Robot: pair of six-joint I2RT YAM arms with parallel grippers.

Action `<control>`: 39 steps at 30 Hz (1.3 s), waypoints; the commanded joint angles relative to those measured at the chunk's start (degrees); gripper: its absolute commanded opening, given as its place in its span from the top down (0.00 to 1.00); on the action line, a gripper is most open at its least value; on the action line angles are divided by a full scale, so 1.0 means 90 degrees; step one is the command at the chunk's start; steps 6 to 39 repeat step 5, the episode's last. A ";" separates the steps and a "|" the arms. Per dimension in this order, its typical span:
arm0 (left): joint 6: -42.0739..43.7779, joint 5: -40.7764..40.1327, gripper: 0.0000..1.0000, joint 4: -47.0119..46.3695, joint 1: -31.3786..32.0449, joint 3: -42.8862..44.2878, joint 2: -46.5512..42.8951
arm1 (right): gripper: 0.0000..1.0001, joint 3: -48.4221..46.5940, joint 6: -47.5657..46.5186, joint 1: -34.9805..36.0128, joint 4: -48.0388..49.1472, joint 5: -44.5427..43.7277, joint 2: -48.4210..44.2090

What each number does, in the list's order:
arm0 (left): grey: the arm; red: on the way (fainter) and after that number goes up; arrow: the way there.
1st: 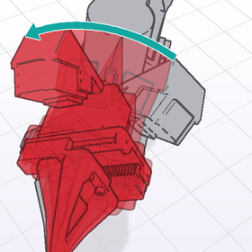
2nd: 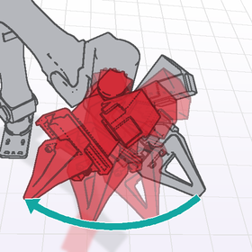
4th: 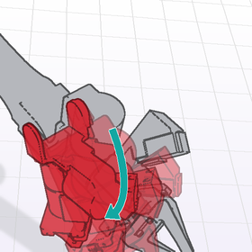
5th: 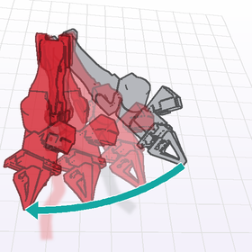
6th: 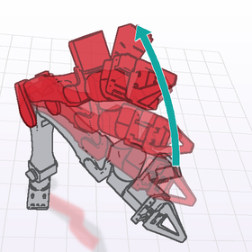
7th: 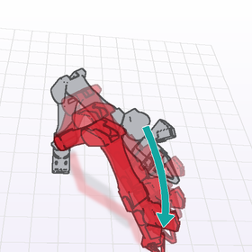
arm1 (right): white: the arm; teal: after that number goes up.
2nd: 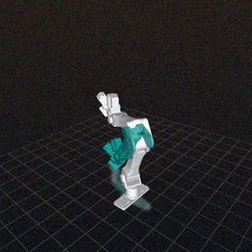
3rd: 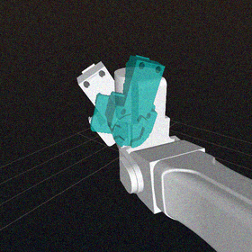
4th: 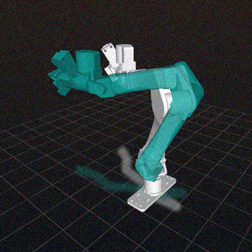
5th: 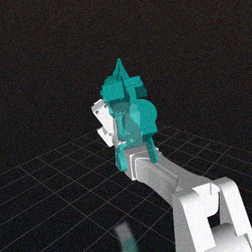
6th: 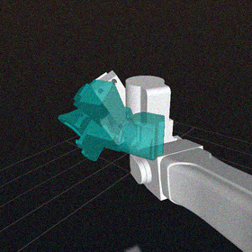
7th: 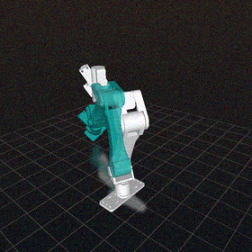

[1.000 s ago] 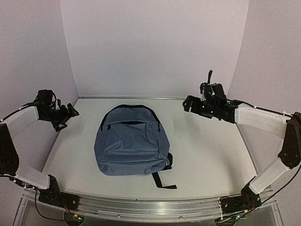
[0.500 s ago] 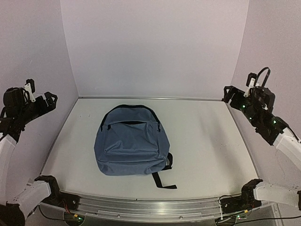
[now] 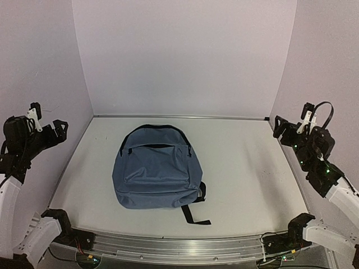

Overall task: Pack the student bag
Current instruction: Reset both arms

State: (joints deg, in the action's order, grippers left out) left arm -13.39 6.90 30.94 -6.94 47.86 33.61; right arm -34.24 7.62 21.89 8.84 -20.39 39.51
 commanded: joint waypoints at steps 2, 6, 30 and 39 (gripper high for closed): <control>0.0050 0.0011 0.00 -0.0108 -0.0009 0.0062 0.0077 | 0.02 -0.0097 -0.0136 0.0025 0.0471 -0.0138 0.0015; 0.0026 0.0038 0.00 -0.0104 -0.0010 0.0053 0.0057 | 0.02 -0.0077 -0.0135 0.0027 0.0473 -0.0137 -0.0022; 0.0026 0.0038 0.00 -0.0104 -0.0010 0.0053 0.0057 | 0.02 -0.0077 -0.0135 0.0027 0.0473 -0.0137 -0.0022; 0.0026 0.0038 0.00 -0.0104 -0.0010 0.0053 0.0057 | 0.02 -0.0077 -0.0135 0.0027 0.0473 -0.0137 -0.0022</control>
